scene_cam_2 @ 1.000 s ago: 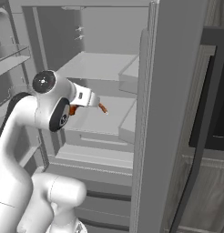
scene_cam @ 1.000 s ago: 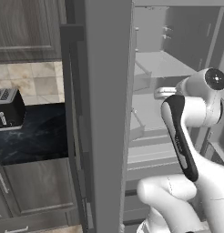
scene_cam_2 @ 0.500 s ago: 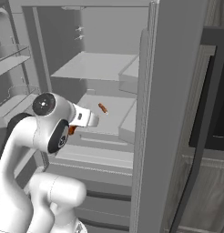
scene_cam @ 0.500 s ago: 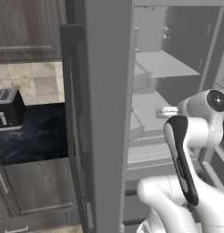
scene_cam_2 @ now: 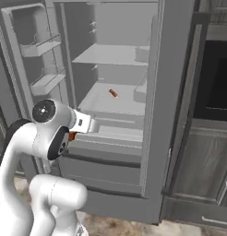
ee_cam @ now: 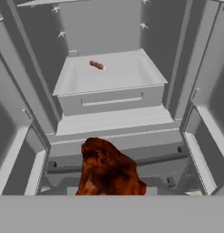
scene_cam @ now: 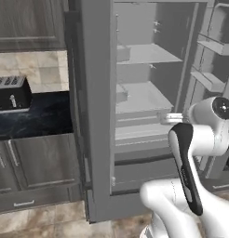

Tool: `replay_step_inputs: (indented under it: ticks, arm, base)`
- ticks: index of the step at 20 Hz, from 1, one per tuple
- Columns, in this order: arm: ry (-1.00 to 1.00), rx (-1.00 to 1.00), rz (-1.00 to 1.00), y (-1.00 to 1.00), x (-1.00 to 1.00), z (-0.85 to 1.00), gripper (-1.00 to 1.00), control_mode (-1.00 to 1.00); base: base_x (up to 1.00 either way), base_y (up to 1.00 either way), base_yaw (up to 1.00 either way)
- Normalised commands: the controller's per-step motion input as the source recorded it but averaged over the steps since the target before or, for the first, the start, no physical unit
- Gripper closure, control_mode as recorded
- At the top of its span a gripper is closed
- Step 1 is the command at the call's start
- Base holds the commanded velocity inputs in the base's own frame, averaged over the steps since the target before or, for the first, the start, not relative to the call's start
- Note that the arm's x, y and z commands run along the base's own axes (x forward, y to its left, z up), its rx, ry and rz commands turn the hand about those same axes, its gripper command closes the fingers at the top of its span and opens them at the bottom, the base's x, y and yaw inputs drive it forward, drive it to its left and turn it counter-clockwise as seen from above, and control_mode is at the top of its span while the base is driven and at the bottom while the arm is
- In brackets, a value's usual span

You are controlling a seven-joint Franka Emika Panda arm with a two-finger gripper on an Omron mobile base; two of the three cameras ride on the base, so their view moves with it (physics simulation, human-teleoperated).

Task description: Take the chicken drumstick from the fridge and place it on the digital scale on the counter by the fridge. Wait a few seconds for a reading, then move it to the plate on the dining counter.

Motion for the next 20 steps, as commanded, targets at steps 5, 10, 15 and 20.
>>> replay_step_inputs:
  ticks: [5, 10, 15, 20]
  arm:
    - [0.00, 0.00, 0.00, 0.00, 0.00, 0.00, 1.00, 1.00]
    - [0.00, 0.00, 0.00, 0.00, 0.00, 0.00, 1.00, 1.00]
    - [0.00, 0.00, 0.00, 0.00, 0.00, 0.00, 1.00, 1.00]
    - [0.00, 0.00, 0.00, 0.00, 0.00, 0.00, 1.00, 1.00]
  base:
    - [0.01, 0.91, 0.00]
    - [-0.02, 1.00, 0.00]
    - [-0.47, 1.00, 0.00]
    - [-0.28, 1.00, 0.00]
